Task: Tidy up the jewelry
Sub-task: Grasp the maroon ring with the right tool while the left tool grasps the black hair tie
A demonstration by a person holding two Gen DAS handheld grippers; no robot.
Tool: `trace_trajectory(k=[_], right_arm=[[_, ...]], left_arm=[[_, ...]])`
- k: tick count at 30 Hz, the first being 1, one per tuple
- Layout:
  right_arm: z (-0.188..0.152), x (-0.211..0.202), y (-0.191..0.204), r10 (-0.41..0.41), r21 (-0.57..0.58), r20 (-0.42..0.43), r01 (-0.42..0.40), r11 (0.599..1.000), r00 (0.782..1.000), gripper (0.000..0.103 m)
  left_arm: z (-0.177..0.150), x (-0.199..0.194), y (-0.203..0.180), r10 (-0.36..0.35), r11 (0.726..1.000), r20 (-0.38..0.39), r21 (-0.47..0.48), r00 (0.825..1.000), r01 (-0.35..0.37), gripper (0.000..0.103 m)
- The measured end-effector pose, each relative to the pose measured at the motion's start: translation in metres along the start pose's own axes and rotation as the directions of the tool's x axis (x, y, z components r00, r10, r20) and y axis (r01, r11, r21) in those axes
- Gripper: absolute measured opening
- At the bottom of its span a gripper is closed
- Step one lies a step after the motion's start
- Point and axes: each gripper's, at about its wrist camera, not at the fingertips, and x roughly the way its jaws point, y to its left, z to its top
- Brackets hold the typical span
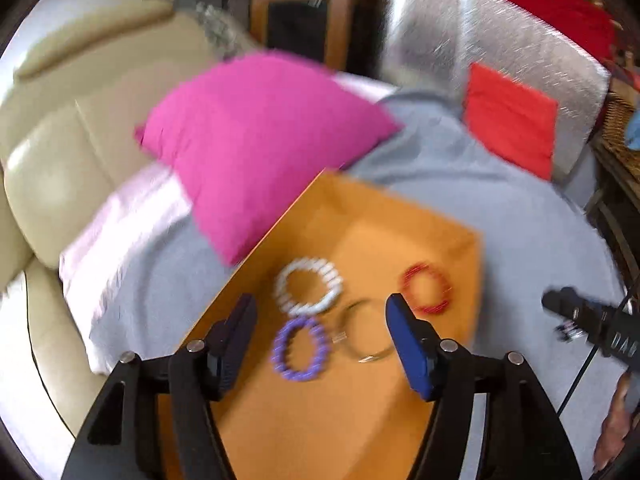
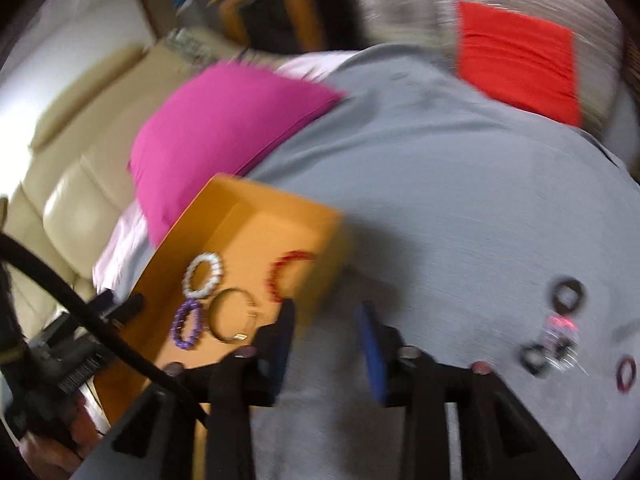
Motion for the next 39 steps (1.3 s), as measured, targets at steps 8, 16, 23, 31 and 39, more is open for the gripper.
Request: trace_trajectory(k=[8,16,23,31,39], right_arm=[[-0.059,-0.070,-0.164,-0.120,0.284,0.085,0.092,0.955,0.989,0.041],[-0.117,-0.089,-0.285,-0.180,0.546,0.064,0.117,0.830,0.982,0.041],[-0.130,-0.090,-0.327,-0.231,0.591,0.019,0.175,0.787,0.973,0.041],[-0.130,-0.075,-0.348,-0.224,0.625,-0.018,0.186,0.758,0.974,0.041],[-0.129,-0.072,-0.352,-0.239,0.635,0.003,0.183,0.750,0.971,0.041]], left_arm=[[-0.010,-0.006,-0.124,-0.098,0.988,0.064,0.129,0.993,0.089,0.072],[-0.056,0.037,-0.216,-0.130,0.938,-0.072,0.314,0.989,0.146,0.072],[-0.075,0.056,-0.261,-0.182,0.908,-0.153,0.353,0.971,0.226,0.072],[-0.075,0.076,-0.269,-0.227,0.896,-0.201,0.340,0.953,0.285,0.072],[-0.067,0.089,-0.274,-0.339,0.857,-0.236,0.322,0.911,0.402,0.072]])
